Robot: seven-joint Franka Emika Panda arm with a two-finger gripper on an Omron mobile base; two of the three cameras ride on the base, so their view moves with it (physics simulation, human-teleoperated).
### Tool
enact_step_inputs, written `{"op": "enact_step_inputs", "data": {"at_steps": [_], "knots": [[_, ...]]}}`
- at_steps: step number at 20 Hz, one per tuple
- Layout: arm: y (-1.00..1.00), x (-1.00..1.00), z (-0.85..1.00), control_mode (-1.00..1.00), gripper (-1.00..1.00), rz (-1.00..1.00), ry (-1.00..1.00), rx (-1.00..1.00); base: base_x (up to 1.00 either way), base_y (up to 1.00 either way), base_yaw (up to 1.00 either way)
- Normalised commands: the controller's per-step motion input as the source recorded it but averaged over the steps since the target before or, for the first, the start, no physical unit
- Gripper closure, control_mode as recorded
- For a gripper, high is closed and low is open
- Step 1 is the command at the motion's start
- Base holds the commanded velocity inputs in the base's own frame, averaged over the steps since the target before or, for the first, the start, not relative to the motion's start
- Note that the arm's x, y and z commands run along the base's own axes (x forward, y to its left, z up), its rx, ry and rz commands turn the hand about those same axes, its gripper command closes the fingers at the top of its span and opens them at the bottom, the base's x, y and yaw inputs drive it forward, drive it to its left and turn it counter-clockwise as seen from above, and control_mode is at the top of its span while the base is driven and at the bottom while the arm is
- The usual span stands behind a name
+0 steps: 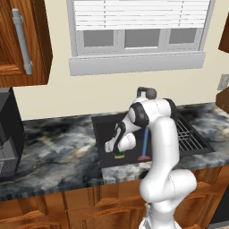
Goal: Soak the sponge with water for a few seconds and then drop it inside the sink.
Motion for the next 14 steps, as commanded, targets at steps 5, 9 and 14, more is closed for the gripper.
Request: {"op": "enact_step_inputs", "data": {"at_steps": [5, 9, 14], "knots": [[0.01, 0.0, -0.31, -1.0, 1.0, 0.0, 0.0, 0.0, 0.0, 0.0, 0.0], [0.01, 0.0, -0.15, -1.0, 1.0, 0.0, 0.0, 0.0, 0.0, 0.0, 0.0], [0.01, 0.0, 0.0, -1.0, 1.0, 0.0, 0.0, 0.0, 0.0, 0.0, 0.0]]}}
